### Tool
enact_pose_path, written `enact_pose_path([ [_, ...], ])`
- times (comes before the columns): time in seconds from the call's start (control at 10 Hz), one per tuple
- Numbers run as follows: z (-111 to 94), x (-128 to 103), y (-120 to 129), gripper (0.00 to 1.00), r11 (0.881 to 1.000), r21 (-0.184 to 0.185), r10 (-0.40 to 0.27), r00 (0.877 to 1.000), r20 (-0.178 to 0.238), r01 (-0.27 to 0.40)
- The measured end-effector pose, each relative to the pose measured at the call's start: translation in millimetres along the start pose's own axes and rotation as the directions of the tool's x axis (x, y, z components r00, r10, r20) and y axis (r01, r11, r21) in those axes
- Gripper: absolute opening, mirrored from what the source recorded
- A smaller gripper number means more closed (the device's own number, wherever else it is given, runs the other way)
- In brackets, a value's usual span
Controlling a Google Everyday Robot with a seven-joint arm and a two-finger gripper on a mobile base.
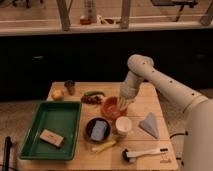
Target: Place fork in paper cup
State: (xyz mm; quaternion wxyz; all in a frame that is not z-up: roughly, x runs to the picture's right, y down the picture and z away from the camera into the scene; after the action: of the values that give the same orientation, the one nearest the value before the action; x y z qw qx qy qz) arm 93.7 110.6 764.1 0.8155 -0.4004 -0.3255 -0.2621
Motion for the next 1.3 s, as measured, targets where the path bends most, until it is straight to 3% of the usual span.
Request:
enact_pose_path([
  [0.5,9.9,-33.0,22.8,0.0,0.997,-0.048,-0.065,0.998,0.009,0.066],
  [1.3,17.4,-43.3,51.2,0.0,0.992,-0.082,-0.093,0.995,0.023,0.094],
])
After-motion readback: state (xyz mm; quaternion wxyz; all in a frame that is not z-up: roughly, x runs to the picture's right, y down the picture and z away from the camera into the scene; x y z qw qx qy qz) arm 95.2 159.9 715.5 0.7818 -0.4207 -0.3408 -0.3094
